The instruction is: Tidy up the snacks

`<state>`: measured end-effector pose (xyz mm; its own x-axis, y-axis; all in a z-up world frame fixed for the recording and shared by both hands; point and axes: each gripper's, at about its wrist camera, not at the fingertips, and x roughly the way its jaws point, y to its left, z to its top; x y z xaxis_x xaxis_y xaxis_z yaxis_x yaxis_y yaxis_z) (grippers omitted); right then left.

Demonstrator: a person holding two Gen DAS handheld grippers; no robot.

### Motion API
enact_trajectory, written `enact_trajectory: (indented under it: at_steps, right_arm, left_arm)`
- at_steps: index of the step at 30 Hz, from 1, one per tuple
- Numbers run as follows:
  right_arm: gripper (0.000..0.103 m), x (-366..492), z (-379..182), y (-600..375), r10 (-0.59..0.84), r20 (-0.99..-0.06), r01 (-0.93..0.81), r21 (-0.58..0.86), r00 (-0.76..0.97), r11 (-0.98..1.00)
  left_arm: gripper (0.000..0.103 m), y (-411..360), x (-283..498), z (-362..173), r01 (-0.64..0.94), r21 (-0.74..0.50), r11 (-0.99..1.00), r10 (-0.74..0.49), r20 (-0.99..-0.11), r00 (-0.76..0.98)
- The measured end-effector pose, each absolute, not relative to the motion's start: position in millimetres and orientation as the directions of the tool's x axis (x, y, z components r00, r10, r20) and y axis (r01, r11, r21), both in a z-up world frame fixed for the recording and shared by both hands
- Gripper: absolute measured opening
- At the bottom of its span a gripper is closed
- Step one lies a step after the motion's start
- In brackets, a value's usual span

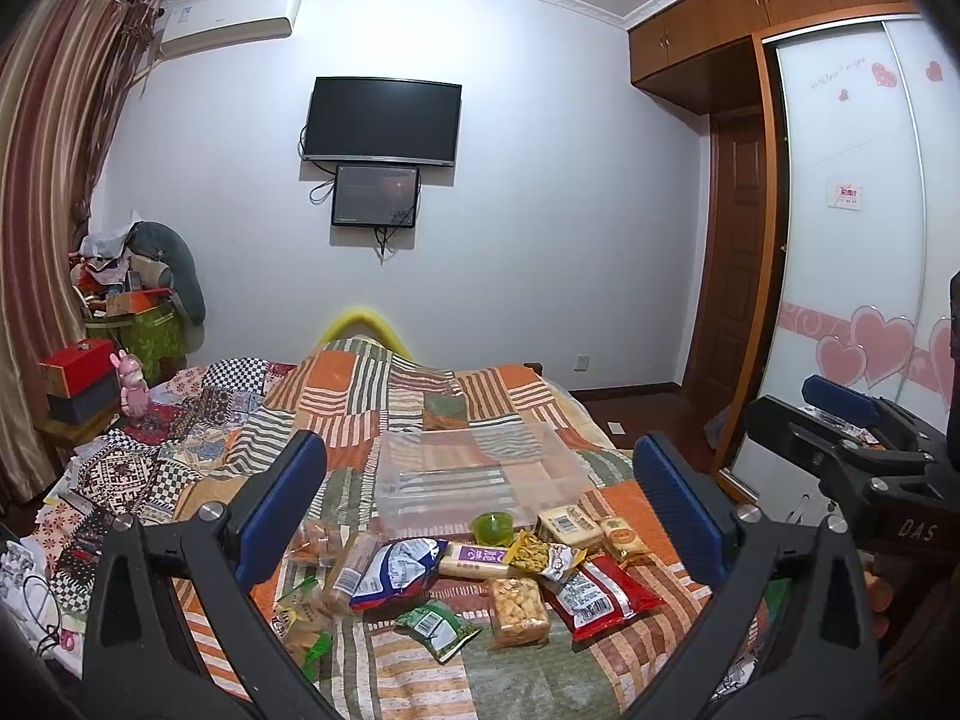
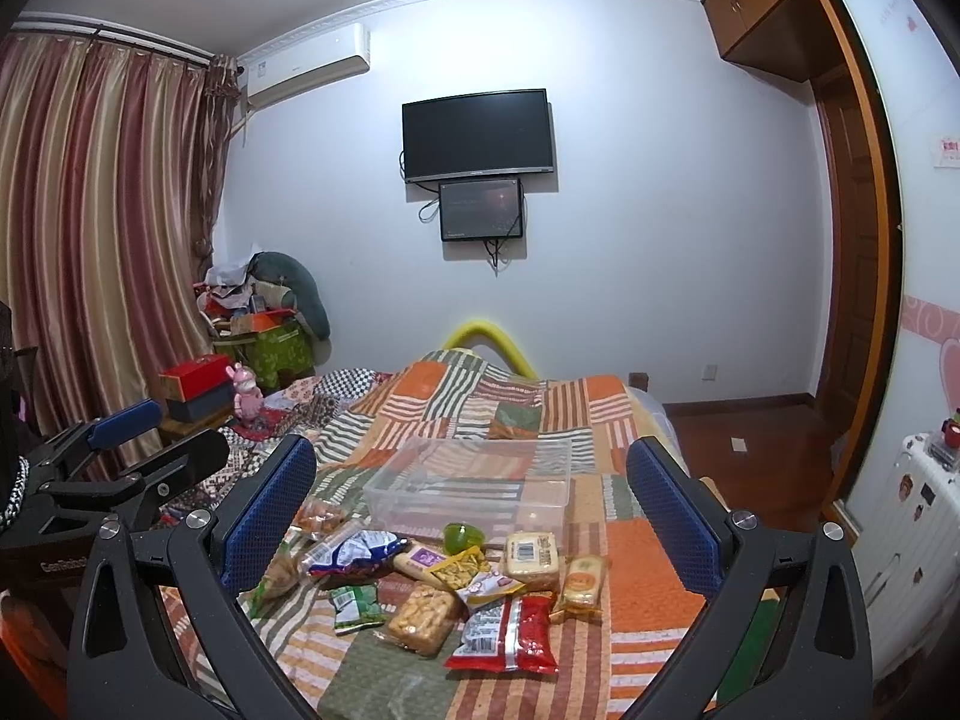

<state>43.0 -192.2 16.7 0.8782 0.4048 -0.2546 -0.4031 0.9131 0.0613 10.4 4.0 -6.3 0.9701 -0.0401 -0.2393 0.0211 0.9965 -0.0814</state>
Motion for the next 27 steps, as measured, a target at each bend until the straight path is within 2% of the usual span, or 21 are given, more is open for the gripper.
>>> enact_trajectory:
  at_steps: [11,13,19,24,27]
  right_arm:
    - [0.103,47.8,10.9,-190.9,0.405,-0.263,-0.405,0.057,0.876,0.913]
    - [0.102,49.8,9.0,-190.9,0.406,-0.267,-0.406,0.058,0.874,0.912]
    - [0.089,60.4,-0.8,-188.5,0.418,-0.311,-0.420,0.065,0.854,0.905]
    - [0.079,70.5,-16.1,-188.3,0.409,-0.368,-0.420,0.054,0.835,0.906]
    - [0.075,79.0,-29.0,-190.2,0.400,-0.421,-0.414,0.063,0.814,0.908]
  left_arm:
    - [0.102,4.8,16.1,-11.8,0.026,-0.074,0.997,-0.044,-0.255,0.966]
    - [0.097,5.8,18.1,-13.2,0.016,-0.070,0.997,-0.034,-0.259,0.965]
    - [0.081,12.3,29.5,-24.4,0.009,-0.050,0.999,-0.024,-0.310,0.950]
    - [0.068,30.4,44.7,-43.4,-0.004,-0.045,0.999,-0.015,-0.398,0.917]
    - [0.065,47.6,55.4,-56.9,-0.020,-0.053,0.998,-0.007,-0.450,0.893]
